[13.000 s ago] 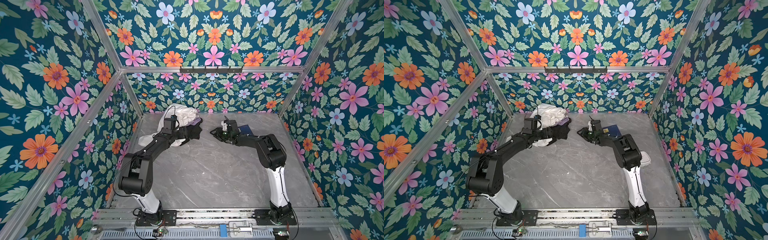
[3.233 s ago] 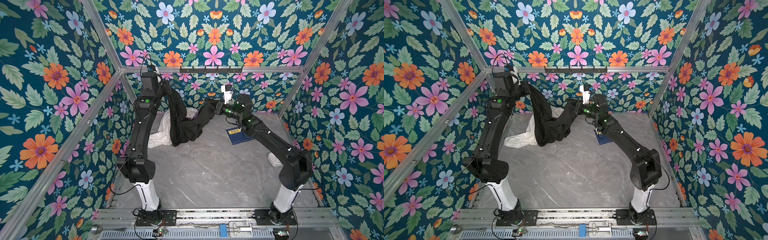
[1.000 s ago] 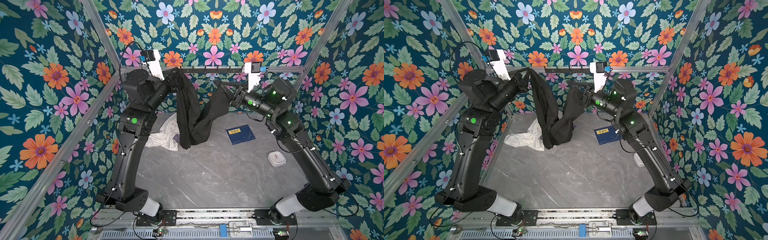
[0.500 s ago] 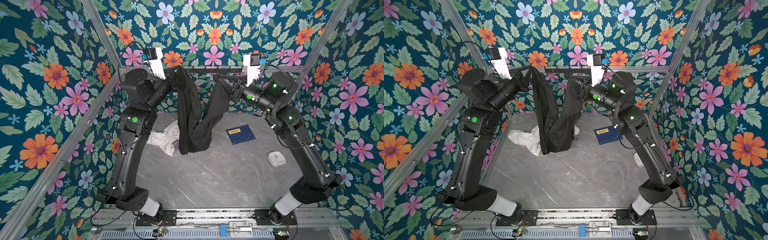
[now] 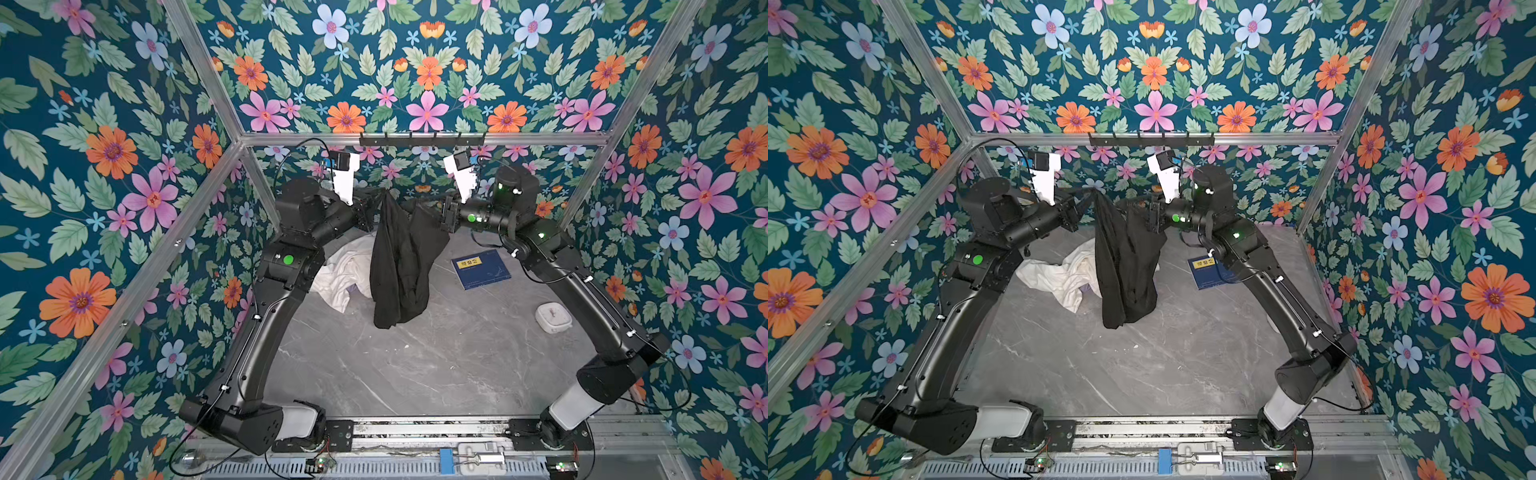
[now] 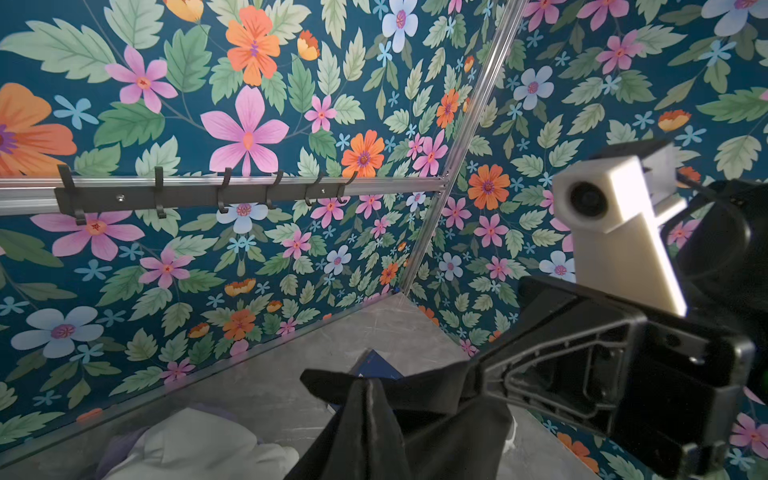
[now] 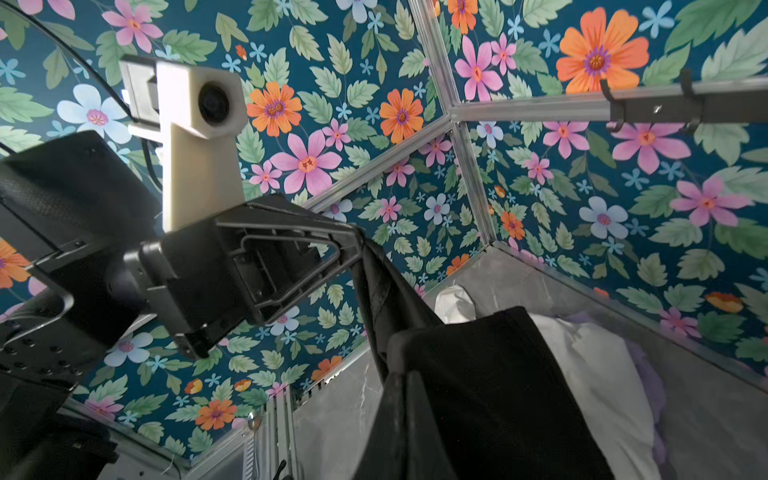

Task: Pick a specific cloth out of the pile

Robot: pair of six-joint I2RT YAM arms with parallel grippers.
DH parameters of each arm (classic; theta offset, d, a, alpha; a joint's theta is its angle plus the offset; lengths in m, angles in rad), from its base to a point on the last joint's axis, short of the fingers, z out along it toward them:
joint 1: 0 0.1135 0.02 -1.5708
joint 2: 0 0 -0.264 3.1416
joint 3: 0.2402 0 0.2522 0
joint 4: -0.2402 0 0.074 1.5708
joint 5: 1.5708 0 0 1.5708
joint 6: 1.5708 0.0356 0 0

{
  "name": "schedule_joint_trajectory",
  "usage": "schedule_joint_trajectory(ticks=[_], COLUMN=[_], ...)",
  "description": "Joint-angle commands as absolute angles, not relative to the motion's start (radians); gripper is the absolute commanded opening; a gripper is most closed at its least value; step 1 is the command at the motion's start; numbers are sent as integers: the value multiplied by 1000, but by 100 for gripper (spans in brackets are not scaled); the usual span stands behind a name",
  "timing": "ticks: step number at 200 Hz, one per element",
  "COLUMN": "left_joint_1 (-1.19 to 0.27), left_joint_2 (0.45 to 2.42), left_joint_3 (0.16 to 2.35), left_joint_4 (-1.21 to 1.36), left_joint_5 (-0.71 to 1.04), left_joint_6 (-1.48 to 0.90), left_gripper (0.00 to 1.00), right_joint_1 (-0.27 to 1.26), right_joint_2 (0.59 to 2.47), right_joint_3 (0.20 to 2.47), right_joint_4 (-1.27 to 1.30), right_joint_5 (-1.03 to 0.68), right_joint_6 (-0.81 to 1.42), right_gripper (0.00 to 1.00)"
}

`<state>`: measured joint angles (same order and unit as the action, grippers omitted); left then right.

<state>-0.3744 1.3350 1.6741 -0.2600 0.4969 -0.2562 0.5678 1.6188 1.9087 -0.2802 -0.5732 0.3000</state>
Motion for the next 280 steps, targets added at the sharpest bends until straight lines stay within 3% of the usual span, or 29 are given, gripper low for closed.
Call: schedule_joint_trajectory(ticks=[1, 102, 154, 223, 259, 280], left_joint_1=[-376, -443, -445, -445, -446, -446], left_joint_2=[1325, 1330, 1327, 1365, 1369, 1372], left_joint_3=[1638, 1479, 1443, 1418, 1414, 1409], left_joint_4=[-173, -59, -56, -66, -47, -50], left_joint_5=[555, 587, 554, 518, 527, 522], left_joint_6=[-274, -349, -338, -314, -330, -329], left_gripper=[0, 0, 0, 0, 0, 0], right_joint_1=[565, 564, 563, 531, 538, 537], right_joint_2=[1585, 1619, 1627, 1602, 1637, 1635], right_joint_3=[1813, 1583, 1520, 1449, 1427, 1435], right_joint_4=[-120, 148, 225, 270, 326, 236], right_joint_5=[-603, -653, -690, -773, -781, -745], right_joint_6=[273, 379, 440, 507, 548, 510], right_gripper=[0, 0, 16, 15, 22, 24])
